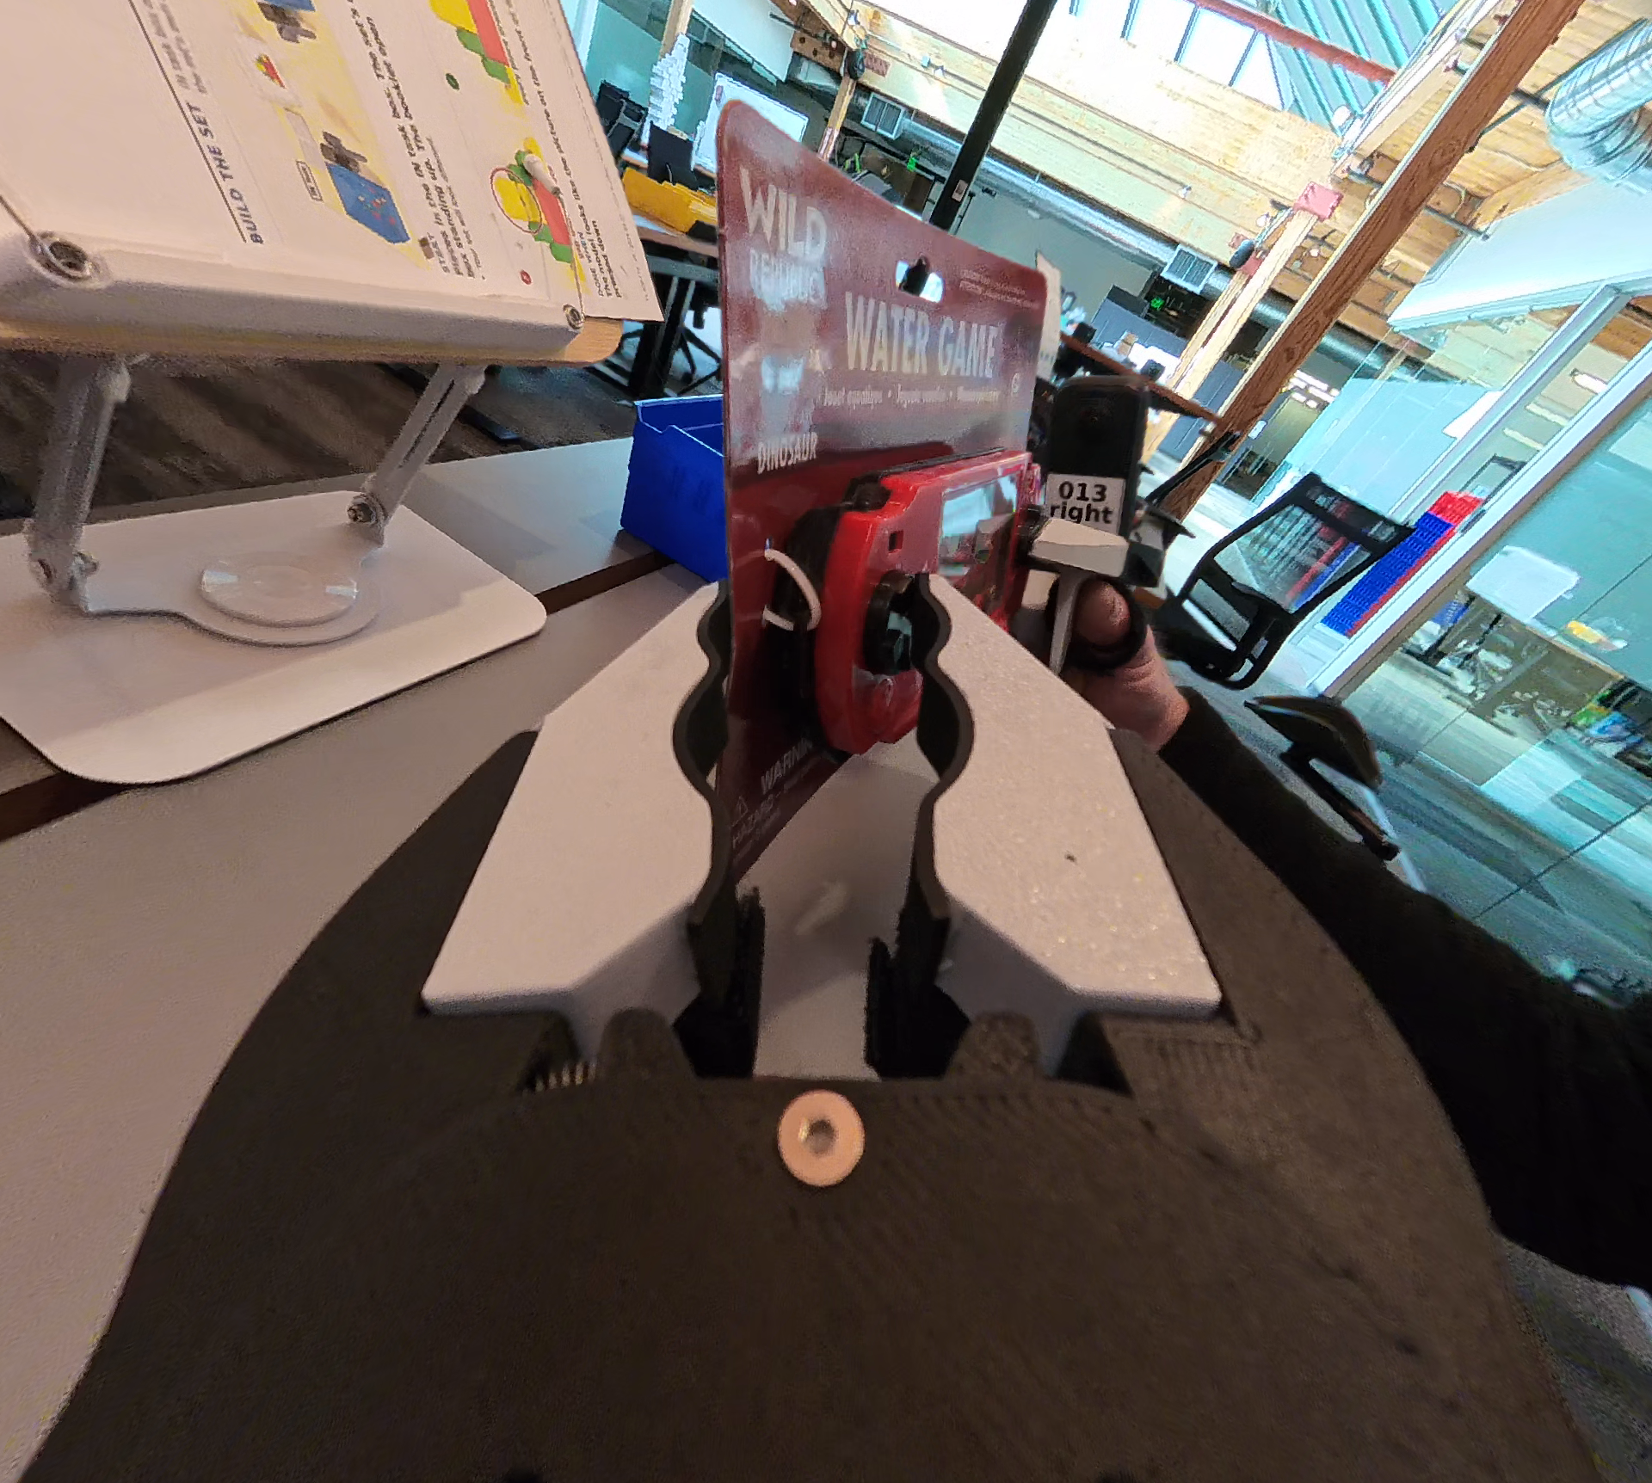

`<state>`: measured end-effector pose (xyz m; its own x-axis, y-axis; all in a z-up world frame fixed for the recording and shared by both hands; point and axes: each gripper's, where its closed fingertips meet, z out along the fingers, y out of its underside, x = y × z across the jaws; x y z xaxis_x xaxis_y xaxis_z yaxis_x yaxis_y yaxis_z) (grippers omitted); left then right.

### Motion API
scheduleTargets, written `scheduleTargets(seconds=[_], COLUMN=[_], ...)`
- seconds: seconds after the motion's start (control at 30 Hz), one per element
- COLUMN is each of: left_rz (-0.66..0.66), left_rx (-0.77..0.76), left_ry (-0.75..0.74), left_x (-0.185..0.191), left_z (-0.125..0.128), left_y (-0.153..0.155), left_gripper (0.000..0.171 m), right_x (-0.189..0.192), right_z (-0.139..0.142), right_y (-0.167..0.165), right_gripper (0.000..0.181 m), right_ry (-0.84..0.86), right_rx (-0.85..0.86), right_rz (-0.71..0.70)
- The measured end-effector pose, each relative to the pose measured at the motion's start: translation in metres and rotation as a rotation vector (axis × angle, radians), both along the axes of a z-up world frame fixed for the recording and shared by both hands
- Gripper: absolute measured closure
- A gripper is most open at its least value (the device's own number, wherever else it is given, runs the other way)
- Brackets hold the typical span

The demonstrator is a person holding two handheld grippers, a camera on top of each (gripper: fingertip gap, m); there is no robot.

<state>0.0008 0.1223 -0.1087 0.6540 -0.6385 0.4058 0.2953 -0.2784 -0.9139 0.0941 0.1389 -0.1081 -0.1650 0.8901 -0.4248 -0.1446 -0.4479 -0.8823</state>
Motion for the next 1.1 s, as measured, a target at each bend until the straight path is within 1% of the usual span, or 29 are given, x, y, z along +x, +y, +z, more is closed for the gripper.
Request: scheduleTargets(seconds=[0.13,0.3,0.47,0.57,0.77,0.9,1.1], left_rz=[-0.036,-0.037,-0.046,-0.063,-0.076,-0.061,-0.038], left_rx=[-0.034,-0.048,-0.042,-0.038,-0.024,0.009,0.02], left_ry=[-0.183,-0.311,-0.31,-0.317,-0.334,-0.328,-0.3], left_x=[-0.001,-0.009,-0.008,-0.006,-0.001,-0.006,-0.008], left_z=[-0.013,-0.029,-0.028,-0.029,-0.027,-0.016,-0.013], left_y=[-0.017,-0.041,-0.06,-0.066,-0.069,-0.071,-0.074], left_gripper=[0.134,0.133,0.132,0.131,0.133,0.134,0.134], right_x=[-0.004,-0.016,-0.016,-0.013,-0.007,-0.009,-0.01], right_z=[0.007,0.005,0.009,0.007,0.008,0.009,0.007], right_y=[-0.018,-0.046,-0.067,-0.075,-0.079,-0.082,-0.083], right_gripper=[0.154,0.156,0.158,0.156,0.153,0.153,0.153], right_ry=[-0.13,-0.265,-0.271,-0.271,-0.222,-0.168,-0.101], right_rx=[0.073,0.147,0.177,0.175,0.075,0.041,0.01], right_rz=[-0.006,-0.034,-0.069,-0.102,-0.106,-0.107,-0.106])
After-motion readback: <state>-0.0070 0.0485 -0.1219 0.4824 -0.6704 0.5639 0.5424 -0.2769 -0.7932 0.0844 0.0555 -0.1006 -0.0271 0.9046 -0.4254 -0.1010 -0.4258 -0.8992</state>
